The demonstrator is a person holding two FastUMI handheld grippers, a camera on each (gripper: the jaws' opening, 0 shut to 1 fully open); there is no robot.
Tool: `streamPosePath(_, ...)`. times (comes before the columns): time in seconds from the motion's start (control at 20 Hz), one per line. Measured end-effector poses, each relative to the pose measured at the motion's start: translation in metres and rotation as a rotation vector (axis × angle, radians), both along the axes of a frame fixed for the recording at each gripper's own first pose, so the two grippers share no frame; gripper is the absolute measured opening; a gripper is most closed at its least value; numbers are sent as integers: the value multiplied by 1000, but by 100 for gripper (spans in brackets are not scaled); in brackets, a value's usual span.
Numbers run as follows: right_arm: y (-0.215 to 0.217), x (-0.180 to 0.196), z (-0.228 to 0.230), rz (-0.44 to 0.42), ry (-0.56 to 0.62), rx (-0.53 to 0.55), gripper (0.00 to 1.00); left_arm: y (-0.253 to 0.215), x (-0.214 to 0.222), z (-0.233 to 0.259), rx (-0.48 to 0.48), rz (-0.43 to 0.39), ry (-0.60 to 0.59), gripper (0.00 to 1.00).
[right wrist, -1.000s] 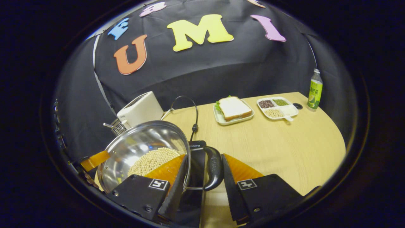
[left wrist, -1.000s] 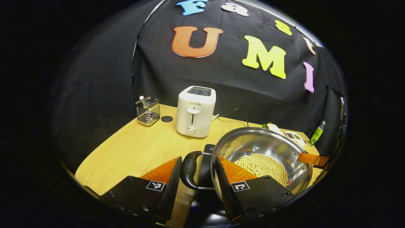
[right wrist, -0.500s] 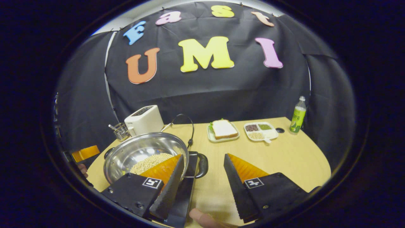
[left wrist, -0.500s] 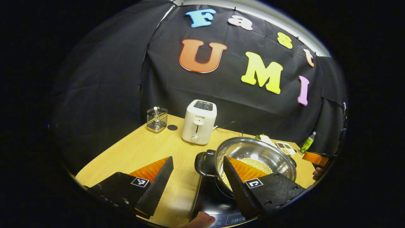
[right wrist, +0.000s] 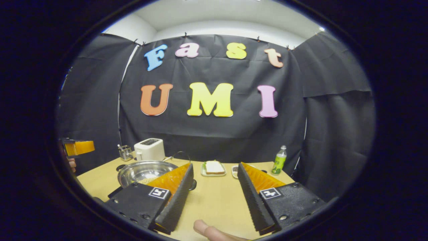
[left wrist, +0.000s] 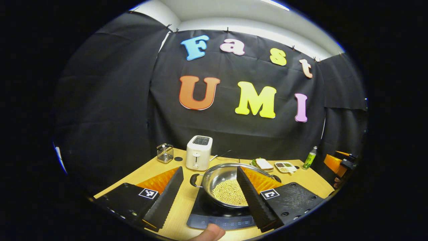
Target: First push the handle of the pot to place it horizontally, then grasp the pot with both hands and set it on the induction cooktop.
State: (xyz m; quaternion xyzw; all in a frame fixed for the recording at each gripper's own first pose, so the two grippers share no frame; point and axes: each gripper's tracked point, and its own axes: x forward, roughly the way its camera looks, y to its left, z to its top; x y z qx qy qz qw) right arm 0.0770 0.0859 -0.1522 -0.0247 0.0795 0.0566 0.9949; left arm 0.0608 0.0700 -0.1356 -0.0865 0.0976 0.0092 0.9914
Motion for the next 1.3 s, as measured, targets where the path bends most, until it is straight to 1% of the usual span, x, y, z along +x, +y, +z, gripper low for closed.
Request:
streamPosePath(0.05,-12,-8,11,-14,-24,13,92,-8,-4,16,1,-2,-26,95)
streamPosePath(0.1,-22,-23,23,-29,-43,27,100,-14,-12,32,-1,-6,-53,95)
streamPosePath(0.2,-43,-45,42,-56,-62,54,100,-21,-30,57,20,5,-100,95)
streamPosePath(0.3,-63,-64,58,-79,-69,72,100,-25,-47,75,53,23,-118,95)
streamPosePath(0.35,-72,-73,66,-87,-72,80,100,-29,-53,82,65,17,-124,95)
streamPosePath(0.4,-82,-82,75,-96,-81,88,100,-34,-58,90,66,11,-134,95)
streamPosePath(0.55,-108,-109,91,-134,-86,86,100,-41,-72,108,26,3,-162,95)
streamPosePath(0.6,-116,-118,94,-145,-82,78,99,-43,-75,114,26,0,-178,95)
streamPosePath(0.7,-128,-130,107,-170,-104,102,99,-43,-81,119,32,6,-193,95)
streamPosePath(0.85,-137,-148,113,-172,-130,141,100,-58,-91,120,42,-31,-197,95)
streamPosePath(1.0,-144,-156,116,-182,-148,126,99,-58,-99,120,92,-23,-214,95)
streamPosePath(1.15,-140,-163,122,-176,-162,123,100,-72,-105,117,114,-57,-206,95)
streamPosePath(1.3,-132,-163,122,-149,-166,127,99,-72,-108,117,121,-56,-211,95)
